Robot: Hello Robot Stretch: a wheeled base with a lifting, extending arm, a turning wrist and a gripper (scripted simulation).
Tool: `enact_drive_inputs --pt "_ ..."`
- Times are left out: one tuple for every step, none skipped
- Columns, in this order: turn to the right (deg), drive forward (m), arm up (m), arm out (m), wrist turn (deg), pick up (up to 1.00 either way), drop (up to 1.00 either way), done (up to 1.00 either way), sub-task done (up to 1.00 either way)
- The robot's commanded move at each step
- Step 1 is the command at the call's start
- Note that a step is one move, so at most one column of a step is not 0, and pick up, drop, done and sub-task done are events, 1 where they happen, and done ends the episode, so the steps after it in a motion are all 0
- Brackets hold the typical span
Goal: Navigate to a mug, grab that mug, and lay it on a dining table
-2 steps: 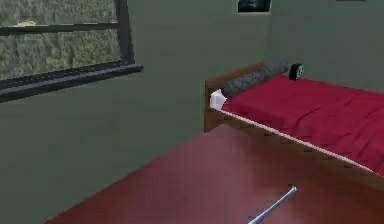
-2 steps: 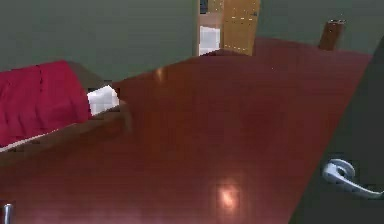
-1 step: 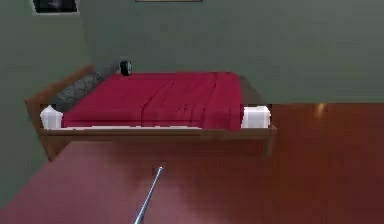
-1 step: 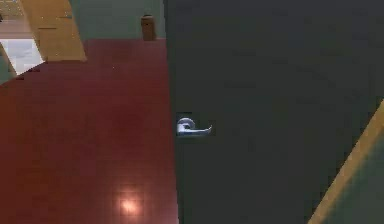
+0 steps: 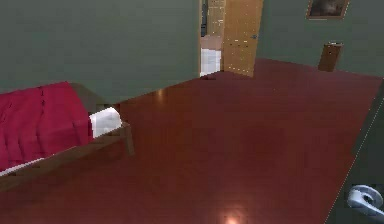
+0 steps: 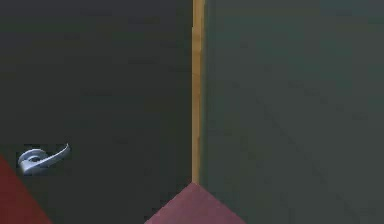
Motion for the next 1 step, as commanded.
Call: enact_drive_inputs --pt "3.0 0.0 0.0 0.0 0.0 0.0 0.0 0.0 0.0"
